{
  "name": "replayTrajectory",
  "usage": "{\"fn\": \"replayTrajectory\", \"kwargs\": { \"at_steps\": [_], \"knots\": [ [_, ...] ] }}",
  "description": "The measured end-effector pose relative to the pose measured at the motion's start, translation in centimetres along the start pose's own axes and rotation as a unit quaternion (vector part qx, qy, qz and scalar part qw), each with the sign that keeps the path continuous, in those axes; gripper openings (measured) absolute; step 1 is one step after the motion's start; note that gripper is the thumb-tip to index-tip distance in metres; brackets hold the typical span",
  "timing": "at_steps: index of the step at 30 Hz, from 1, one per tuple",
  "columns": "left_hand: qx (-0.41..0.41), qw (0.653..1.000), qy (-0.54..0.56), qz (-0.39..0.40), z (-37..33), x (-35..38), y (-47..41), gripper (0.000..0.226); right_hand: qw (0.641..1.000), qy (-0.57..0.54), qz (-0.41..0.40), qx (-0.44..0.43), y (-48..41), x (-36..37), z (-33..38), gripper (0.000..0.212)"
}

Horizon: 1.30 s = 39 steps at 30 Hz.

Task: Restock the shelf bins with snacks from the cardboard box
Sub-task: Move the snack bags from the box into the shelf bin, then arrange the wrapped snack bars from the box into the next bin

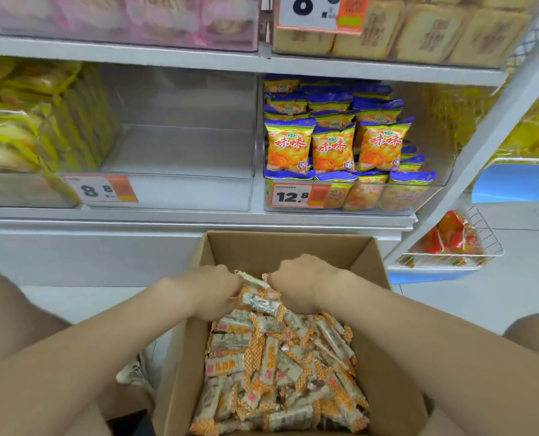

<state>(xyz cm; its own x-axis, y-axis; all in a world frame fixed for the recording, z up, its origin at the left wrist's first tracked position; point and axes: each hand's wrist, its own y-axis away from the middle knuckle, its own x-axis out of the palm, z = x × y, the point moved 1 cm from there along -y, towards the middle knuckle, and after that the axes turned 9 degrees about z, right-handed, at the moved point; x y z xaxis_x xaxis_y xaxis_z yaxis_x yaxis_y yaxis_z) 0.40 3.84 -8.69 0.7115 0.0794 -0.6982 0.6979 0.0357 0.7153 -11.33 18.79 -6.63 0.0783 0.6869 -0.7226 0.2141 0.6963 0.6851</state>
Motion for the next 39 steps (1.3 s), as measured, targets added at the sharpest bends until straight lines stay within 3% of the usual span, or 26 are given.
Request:
{"fn": "replayTrajectory", "kwargs": {
  "at_steps": [4,9,13,15,19,23,25,28,31,33,36,39],
  "knots": [
    [0.007,0.998,-0.051,0.032,0.7,2.5,0.2,0.034,0.999,-0.013,0.049,0.013,-0.5,-0.2,4.1,0.010],
    [-0.027,0.992,-0.126,0.012,2.8,5.6,1.5,0.058,0.999,-0.046,-0.010,0.010,-0.7,-2.4,8.2,0.001],
    [-0.108,0.965,-0.228,0.070,4.8,8.1,3.8,0.101,0.996,-0.085,-0.037,0.008,-0.1,-3.6,10.3,0.019],
    [-0.154,0.960,-0.213,0.096,5.8,9.0,5.1,0.109,0.993,-0.110,-0.042,0.004,0.5,-4.1,11.1,0.027],
    [-0.230,0.958,-0.122,0.119,9.0,11.0,7.4,0.103,0.988,-0.130,-0.077,0.025,1.6,-4.4,12.2,0.029],
    [-0.280,0.944,-0.091,0.146,10.6,10.7,8.5,0.065,0.980,-0.085,-0.159,0.081,1.6,-6.5,10.9,0.024],
    [-0.267,0.956,-0.080,0.092,11.0,8.9,9.0,0.064,0.971,-0.092,-0.196,0.099,1.4,-8.0,10.4,0.027],
    [-0.201,0.973,-0.044,-0.100,11.8,4.8,10.6,0.065,0.949,-0.085,-0.287,0.101,1.4,-10.2,10.0,0.028],
    [-0.168,0.937,-0.030,-0.306,13.3,0.6,12.1,0.051,0.909,-0.129,-0.387,0.083,1.5,-13.4,8.8,0.029],
    [-0.161,0.912,-0.031,-0.377,15.1,-1.6,12.2,0.047,0.889,-0.143,-0.424,0.093,0.7,-15.6,7.3,0.030],
    [-0.159,0.917,-0.008,-0.366,17.8,-4.5,11.3,0.052,0.892,-0.146,-0.406,0.133,-1.5,-17.6,5.3,0.034],
    [-0.161,0.950,0.017,-0.266,20.2,-6.1,9.2,0.038,0.897,-0.147,-0.383,0.167,-3.8,-18.0,4.2,0.034]
  ]
}}
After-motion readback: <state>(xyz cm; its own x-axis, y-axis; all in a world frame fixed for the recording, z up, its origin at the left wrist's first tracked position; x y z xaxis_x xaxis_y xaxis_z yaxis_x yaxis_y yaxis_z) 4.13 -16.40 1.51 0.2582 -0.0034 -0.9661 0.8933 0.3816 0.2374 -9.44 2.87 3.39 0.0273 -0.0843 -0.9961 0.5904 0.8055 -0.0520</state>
